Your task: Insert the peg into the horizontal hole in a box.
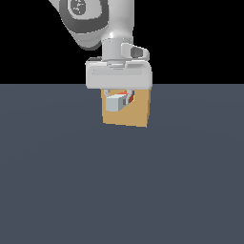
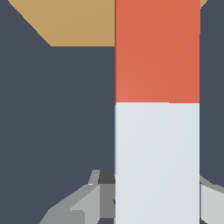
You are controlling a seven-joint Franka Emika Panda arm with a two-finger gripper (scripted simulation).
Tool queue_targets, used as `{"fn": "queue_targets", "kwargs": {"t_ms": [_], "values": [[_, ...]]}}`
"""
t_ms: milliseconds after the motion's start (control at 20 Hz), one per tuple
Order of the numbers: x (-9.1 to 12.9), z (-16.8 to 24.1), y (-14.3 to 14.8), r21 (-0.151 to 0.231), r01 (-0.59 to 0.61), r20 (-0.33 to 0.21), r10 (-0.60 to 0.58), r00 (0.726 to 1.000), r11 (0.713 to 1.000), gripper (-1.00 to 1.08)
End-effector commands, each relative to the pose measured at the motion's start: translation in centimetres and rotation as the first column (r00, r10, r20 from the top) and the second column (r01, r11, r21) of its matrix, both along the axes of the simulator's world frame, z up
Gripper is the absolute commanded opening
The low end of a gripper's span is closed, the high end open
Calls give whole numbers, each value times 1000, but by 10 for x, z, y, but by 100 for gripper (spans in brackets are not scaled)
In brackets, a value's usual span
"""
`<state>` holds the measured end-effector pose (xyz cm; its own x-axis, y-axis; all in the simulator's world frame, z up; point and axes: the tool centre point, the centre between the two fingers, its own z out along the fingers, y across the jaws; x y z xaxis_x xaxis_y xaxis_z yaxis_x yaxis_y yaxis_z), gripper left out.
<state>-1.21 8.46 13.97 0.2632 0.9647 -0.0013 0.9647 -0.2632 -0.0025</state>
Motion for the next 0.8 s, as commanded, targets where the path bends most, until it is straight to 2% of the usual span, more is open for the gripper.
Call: {"fn": "queue_targets", "kwargs": {"t_ms": [0, 500, 750], "values": [[1, 1, -2, 1, 3, 3, -3, 1000, 1000, -100], [1, 1, -2, 1, 1, 2, -1, 1000, 1000, -100], [5, 1, 13, 1, 1, 2, -1, 1000, 1000, -100]]}}
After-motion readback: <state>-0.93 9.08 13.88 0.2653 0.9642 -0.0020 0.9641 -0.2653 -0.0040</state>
